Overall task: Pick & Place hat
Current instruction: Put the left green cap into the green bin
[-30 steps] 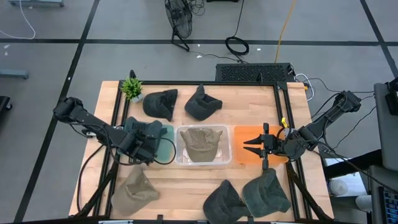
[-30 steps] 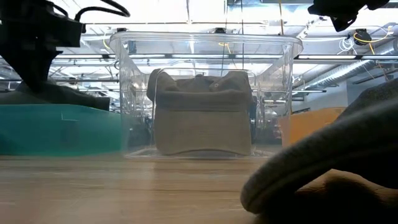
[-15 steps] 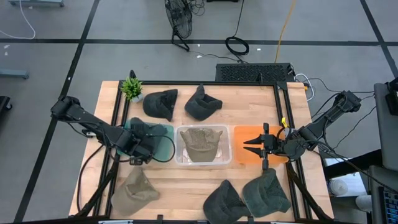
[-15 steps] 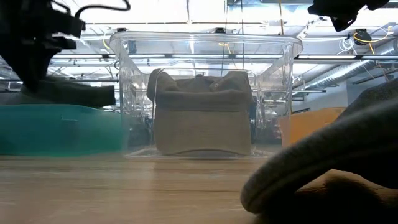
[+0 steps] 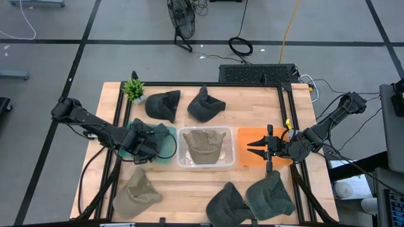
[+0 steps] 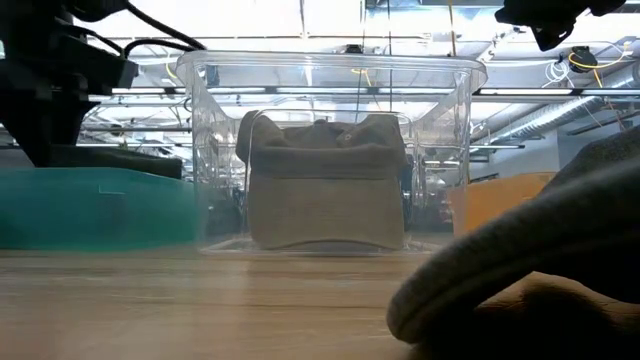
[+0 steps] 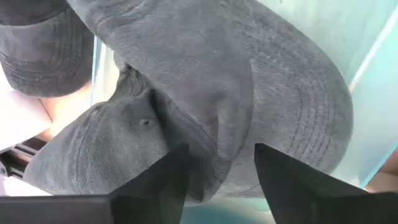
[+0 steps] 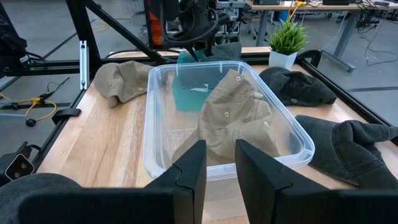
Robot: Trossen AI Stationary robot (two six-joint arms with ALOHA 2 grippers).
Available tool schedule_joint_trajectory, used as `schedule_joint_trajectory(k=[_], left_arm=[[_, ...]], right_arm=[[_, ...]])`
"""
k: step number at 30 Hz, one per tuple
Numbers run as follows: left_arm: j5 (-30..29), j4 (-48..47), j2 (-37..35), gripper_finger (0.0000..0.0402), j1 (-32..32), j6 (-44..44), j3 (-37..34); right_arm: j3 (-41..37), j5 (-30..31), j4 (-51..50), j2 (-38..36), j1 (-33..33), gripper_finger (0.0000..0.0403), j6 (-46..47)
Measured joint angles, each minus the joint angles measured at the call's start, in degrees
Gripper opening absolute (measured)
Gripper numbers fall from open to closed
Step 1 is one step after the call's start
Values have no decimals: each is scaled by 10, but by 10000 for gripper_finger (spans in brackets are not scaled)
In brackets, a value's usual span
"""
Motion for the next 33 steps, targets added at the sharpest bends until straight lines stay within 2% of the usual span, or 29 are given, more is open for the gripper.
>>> schedule_joint_trajectory(k=[4,9,12,14,16,18,23,29,33], left_arm=[[15,-2,0,210,5,18,11],[-1,-40,0,211,5,57,73],[-98,-60,-3,211,5,53,108],[-178,-61,-7,211,12,37,112],[-227,-57,-8,211,33,15,105],[-221,-45,-8,211,67,5,90],[-139,-4,-6,211,143,18,20],[-118,13,-7,211,192,22,-47],[-77,48,2,211,211,46,-51]], right_arm=[[0,0,0,0,0,73,0],[0,0,0,0,0,73,0],[0,1,0,0,0,73,0],[0,1,0,0,0,73,0],[0,1,0,0,0,73,0],[0,1,0,0,0,73,0],[0,1,0,0,0,73,0],[0,1,0,0,0,73,0],[0,0,0,0,0,73,-2]])
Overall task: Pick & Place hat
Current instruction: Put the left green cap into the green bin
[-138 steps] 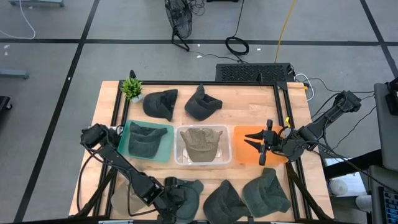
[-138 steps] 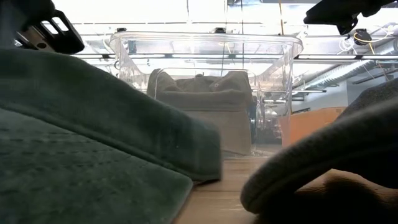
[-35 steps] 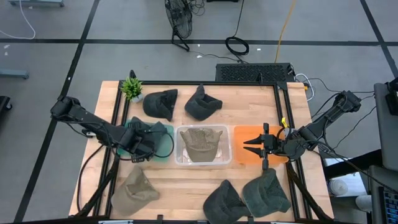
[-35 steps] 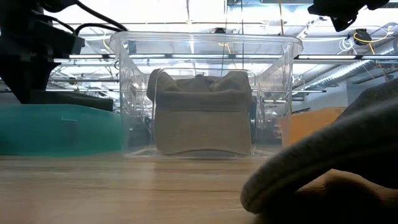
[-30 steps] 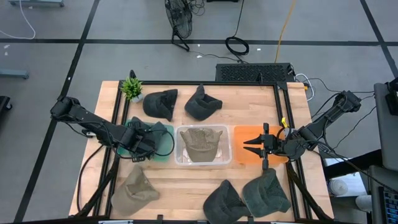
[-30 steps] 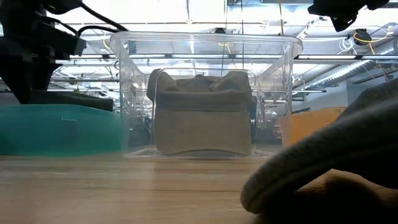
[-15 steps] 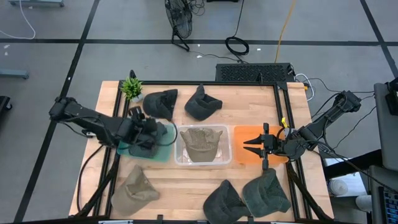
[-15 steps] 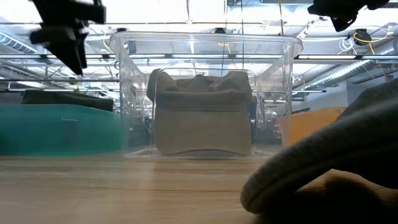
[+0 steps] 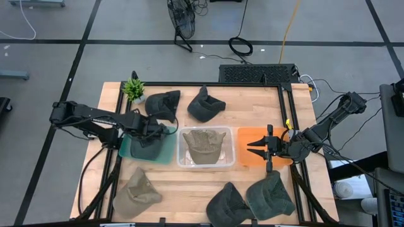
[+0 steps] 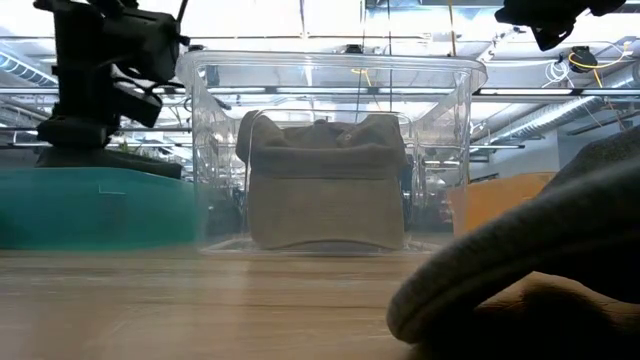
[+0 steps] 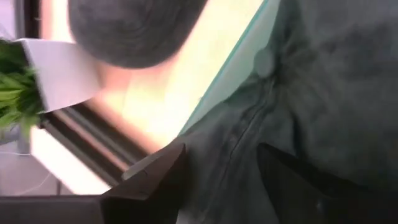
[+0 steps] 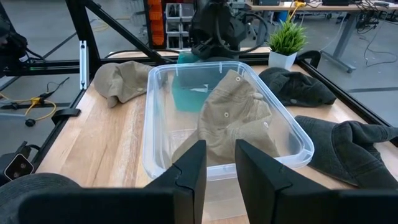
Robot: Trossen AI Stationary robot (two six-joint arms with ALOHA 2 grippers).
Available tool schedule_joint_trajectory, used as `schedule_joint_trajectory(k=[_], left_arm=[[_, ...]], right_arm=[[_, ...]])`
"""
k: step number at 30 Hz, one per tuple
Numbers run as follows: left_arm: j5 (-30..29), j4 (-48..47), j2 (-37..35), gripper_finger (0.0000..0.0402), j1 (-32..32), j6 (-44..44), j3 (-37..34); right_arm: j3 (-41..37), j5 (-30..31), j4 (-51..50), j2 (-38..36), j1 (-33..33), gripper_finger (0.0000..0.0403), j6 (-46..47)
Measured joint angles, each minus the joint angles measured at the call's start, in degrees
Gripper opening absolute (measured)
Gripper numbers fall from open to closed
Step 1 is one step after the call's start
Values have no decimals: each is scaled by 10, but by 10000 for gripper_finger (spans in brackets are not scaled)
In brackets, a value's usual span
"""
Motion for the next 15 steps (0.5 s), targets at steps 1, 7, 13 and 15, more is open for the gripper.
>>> schedule_joint_trajectory(k=[1,7,13,15], left_arm=[[5,12,3,211,2,-7,0],[46,52,24,211,18,-45,0],[76,64,74,211,36,-73,0],[77,68,94,211,42,-73,0]], right_arm=[[0,0,0,0,0,73,0],[0,0,0,0,0,73,2],[0,0,0,0,0,73,2],[0,0,0,0,0,73,4]])
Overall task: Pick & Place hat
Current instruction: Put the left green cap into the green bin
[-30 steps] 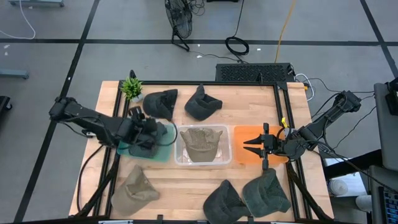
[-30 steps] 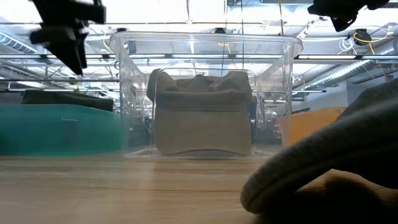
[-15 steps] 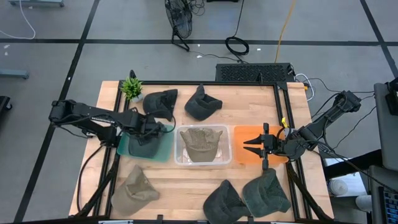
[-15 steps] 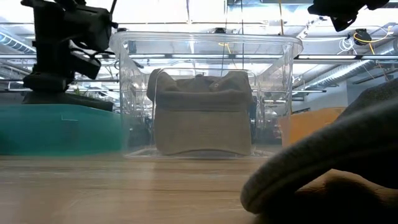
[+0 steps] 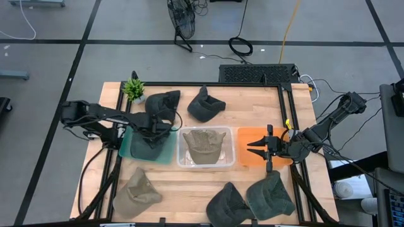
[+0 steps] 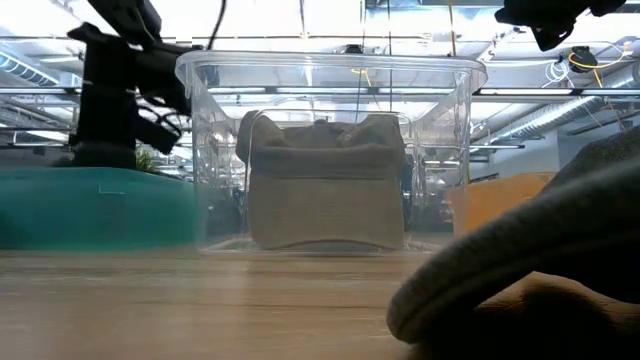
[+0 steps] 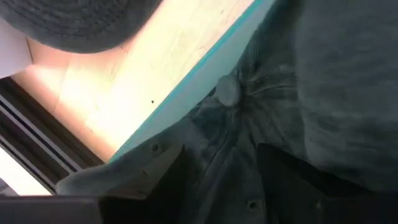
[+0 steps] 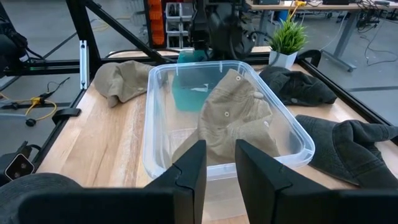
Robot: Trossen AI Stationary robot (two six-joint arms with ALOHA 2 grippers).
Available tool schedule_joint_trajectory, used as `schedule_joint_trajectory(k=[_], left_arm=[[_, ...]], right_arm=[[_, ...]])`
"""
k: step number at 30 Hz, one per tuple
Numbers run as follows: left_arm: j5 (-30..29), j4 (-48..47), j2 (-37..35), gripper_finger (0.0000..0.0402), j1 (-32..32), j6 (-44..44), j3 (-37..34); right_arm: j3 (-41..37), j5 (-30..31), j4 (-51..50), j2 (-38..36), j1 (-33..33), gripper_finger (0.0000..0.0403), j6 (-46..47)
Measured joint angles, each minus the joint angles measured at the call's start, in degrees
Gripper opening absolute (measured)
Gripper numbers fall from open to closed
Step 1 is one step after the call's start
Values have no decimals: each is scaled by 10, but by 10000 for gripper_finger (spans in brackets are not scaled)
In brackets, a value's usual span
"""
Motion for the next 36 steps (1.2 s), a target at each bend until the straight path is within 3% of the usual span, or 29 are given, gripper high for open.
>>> schedule_joint_trajectory(k=[9,19,24,29,36], left_arm=[[-38,-4,41,211,17,18,2],[-8,-108,-34,211,6,2,71],[-25,-46,-64,211,-23,-76,98],[-31,-15,-36,211,-52,-71,98],[-58,-27,2,211,-40,-57,92]], right_arm=[[0,-2,0,0,0,73,-2],[0,-1,3,0,0,73,-8],[0,-1,4,0,0,73,-7],[0,-1,4,0,0,73,-3],[0,-15,4,0,0,73,2]])
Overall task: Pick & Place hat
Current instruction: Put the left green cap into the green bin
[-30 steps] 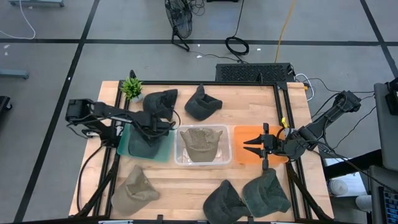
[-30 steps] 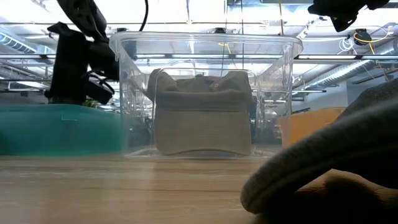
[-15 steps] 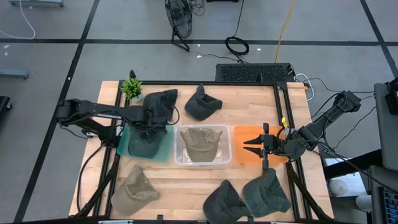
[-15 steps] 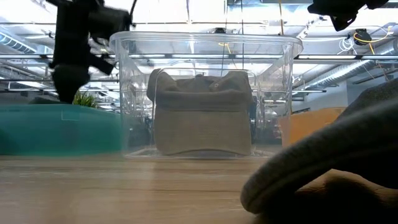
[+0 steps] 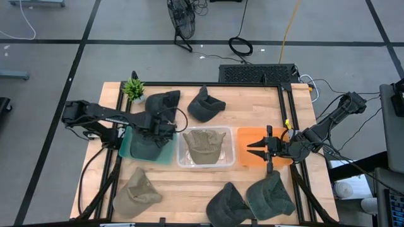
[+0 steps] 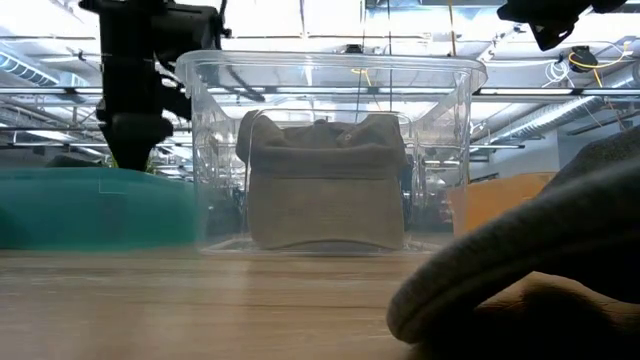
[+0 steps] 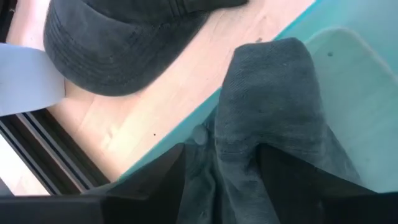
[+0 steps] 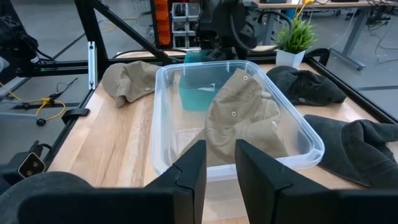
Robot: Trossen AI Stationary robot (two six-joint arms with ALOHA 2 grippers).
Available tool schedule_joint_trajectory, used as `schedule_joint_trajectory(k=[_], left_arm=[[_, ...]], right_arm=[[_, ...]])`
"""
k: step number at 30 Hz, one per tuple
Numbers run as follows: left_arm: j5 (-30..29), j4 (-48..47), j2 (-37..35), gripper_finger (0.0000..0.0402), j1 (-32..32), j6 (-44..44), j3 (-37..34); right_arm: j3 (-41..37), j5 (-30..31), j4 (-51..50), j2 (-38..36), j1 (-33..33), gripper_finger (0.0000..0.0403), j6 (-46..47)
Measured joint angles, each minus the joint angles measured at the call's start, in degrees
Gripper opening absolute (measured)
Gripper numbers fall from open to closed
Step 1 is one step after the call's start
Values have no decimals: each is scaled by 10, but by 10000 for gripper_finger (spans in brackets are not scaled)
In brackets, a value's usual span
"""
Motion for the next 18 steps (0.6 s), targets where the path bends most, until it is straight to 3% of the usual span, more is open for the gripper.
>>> schedule_joint_trajectory(k=[5,11,18], left_arm=[[4,48,10,211,10,39,0],[49,106,23,211,15,74,2],[35,77,51,211,19,94,0]], right_arm=[[0,0,0,0,0,73,-1],[0,0,-1,0,0,73,-2],[0,0,-2,0,0,73,0]])
